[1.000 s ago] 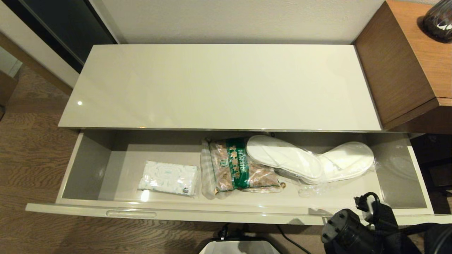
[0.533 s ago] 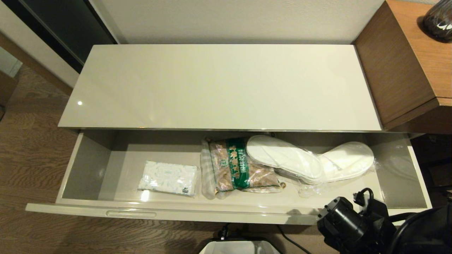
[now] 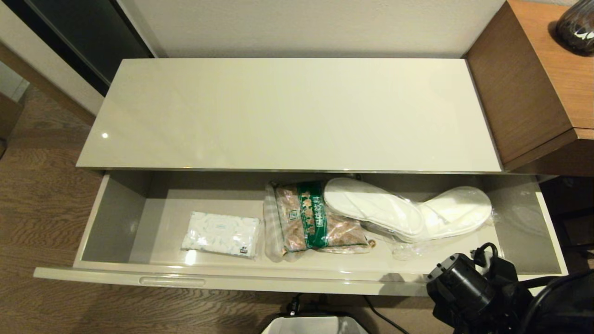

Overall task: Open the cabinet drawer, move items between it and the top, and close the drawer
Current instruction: Take out the solid drinks from the drawer

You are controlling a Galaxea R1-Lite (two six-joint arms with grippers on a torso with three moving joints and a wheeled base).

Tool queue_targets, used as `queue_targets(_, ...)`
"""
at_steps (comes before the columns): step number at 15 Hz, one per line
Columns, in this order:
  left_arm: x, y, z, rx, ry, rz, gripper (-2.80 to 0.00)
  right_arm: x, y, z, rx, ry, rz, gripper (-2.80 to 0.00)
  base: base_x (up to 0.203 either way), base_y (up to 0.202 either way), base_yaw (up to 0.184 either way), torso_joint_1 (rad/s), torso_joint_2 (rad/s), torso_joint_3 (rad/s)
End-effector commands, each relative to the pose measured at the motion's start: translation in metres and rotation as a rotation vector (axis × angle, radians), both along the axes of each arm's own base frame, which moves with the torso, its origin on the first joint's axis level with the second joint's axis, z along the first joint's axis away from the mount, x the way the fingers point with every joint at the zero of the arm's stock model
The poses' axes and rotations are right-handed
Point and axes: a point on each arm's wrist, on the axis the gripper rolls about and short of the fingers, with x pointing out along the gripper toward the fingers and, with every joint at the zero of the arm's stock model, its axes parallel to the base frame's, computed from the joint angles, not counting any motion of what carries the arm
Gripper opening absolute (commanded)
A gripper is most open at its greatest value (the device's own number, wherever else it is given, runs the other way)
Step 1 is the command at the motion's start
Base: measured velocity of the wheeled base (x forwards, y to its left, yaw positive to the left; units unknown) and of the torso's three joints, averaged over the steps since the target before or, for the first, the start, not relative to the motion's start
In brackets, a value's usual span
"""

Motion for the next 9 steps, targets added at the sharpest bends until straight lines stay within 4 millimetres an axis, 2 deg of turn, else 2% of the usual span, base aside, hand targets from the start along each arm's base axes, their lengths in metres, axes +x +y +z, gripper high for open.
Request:
queue_targets(1, 0.0, 0.0, 0.0, 0.001, 0.002, 0.0, -2.8, -0.016, -0.006, 0.022, 0.036, -0.055, 0.031, -2.8, 0.0, 0.0, 0.0, 0.0, 0.0, 0.0)
queue_targets(5, 0.0, 0.0, 0.0, 0.001, 0.002, 0.0, -2.8, -0.049, -0.027, 0.072, 0.048, -0.105, 0.124, -2.8, 0.0, 0.0, 0.0, 0.0, 0.0, 0.0)
queue_targets(7, 0.0, 0.0, 0.0, 0.001, 0.002, 0.0, -2.8, -0.053, -0.029, 0.097, 0.014, -0.091, 0.181, -2.8, 0.0, 0.0, 0.0, 0.0, 0.0, 0.0)
queue_targets(9, 0.0, 0.0, 0.0, 0.001, 0.001, 0.001, -2.8, -0.049, -0.026, 0.106, -0.029, -0.042, 0.191, -2.8, 0.0, 0.0, 0.0, 0.0, 0.0, 0.0)
